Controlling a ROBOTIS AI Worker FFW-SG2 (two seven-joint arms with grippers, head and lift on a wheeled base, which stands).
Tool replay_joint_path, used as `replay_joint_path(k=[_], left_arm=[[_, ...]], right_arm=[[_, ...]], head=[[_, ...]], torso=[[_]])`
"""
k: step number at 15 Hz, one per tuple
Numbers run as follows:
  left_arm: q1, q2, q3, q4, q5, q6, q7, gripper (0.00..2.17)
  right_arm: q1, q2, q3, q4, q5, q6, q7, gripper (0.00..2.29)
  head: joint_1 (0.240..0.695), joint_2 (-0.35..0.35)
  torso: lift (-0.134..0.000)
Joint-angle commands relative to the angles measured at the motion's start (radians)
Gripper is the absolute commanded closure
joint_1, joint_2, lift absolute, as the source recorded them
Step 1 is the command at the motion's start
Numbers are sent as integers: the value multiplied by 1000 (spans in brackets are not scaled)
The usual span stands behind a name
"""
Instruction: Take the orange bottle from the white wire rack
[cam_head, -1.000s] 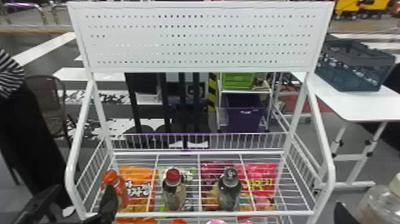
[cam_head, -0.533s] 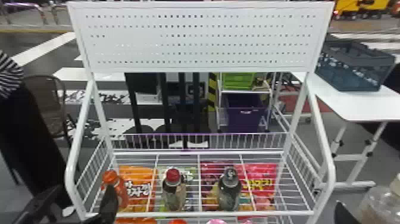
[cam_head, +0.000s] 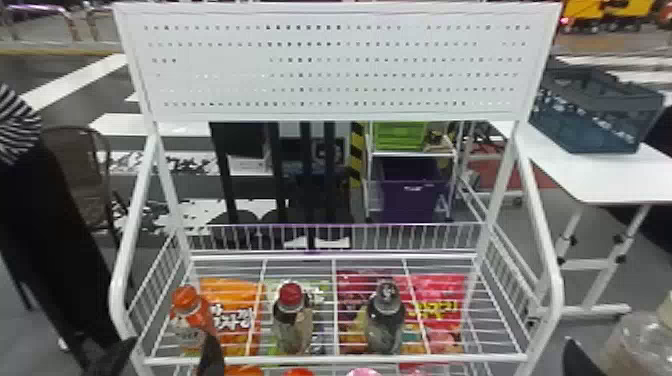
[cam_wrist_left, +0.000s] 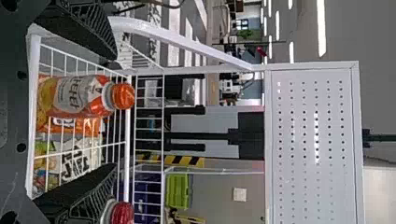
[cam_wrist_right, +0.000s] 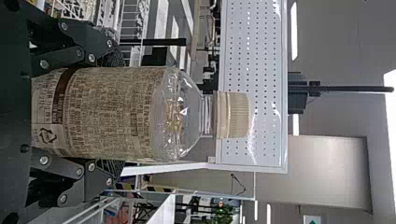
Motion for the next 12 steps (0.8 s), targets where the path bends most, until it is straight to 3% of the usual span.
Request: replay_joint_path(k=[1,3,12], left_arm=[[-47,-1,-66,179,-26,-206,19,83],[-93,-1,-91,310,-27,-350,22,83],[-317,-21,-118,672,-15,-439,-10,83]], right_arm=[[2,1,0,0,0,0,0,1160],[3,1,-3,3,0,0,0,1160],[9,1,-18,4,-3,0,0,1160]], head=[[499,0],[499,0],[499,0]], torso=[[0],[0],[0]])
